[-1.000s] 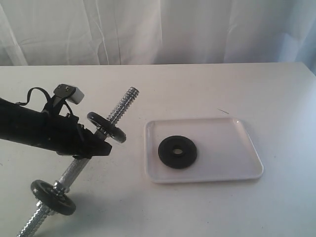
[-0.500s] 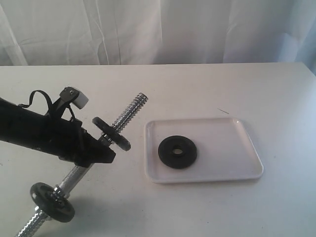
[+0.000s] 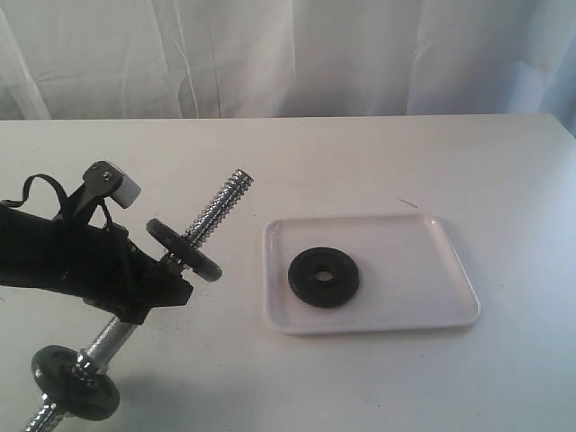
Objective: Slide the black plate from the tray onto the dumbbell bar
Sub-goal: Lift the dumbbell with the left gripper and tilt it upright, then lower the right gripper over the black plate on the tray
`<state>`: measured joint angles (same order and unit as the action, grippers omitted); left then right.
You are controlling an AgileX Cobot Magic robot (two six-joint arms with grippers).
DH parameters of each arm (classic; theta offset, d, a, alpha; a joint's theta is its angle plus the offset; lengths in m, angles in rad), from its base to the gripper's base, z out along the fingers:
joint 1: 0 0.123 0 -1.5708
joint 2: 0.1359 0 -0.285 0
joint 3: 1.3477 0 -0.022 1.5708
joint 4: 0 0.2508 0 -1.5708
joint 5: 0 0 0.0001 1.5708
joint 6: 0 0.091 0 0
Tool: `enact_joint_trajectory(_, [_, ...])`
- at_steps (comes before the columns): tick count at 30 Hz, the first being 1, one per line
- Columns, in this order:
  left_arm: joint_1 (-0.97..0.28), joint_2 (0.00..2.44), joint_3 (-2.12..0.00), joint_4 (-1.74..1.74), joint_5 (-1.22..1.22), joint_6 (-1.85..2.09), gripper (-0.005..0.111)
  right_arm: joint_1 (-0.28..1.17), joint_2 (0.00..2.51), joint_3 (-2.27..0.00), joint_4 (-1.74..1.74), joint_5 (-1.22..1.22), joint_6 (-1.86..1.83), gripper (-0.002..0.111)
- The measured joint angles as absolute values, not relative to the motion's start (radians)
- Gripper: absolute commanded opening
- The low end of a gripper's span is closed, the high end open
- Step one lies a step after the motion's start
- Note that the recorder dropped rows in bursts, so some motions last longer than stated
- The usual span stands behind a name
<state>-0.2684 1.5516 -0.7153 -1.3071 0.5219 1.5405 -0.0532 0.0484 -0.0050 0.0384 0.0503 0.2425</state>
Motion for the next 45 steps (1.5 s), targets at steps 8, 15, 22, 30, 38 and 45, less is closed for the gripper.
enact_joint_trajectory(8, [-0.268,1.449,-0.627,-1.328,0.497,1.556,0.0,-0.053,0.048,-0.005,0.045,0.05,0.535,0.0])
enact_joint_trajectory(15, [-0.268,1.424,-0.583,-1.345,0.486,1.566,0.0,-0.053,0.048,-0.005,0.052,0.05,0.751,0.0])
enact_joint_trajectory(22, [-0.268,1.418,-0.581,-1.35,0.486,1.575,0.0,-0.053,0.048,-0.005,0.075,0.094,0.934,0.0])
enact_joint_trajectory(30, [-0.268,1.418,-0.581,-1.369,0.483,1.59,0.0,-0.053,0.048,-0.005,0.091,0.132,0.783,0.0])
enact_joint_trajectory(38, [-0.268,1.418,-0.581,-1.372,0.48,1.592,0.0,-0.016,0.058,-0.074,0.342,0.164,0.51,0.0])
enact_joint_trajectory(45, [-0.268,1.418,-0.581,-1.38,0.469,1.592,0.0,0.079,0.381,-0.384,0.444,0.308,0.096,0.0])
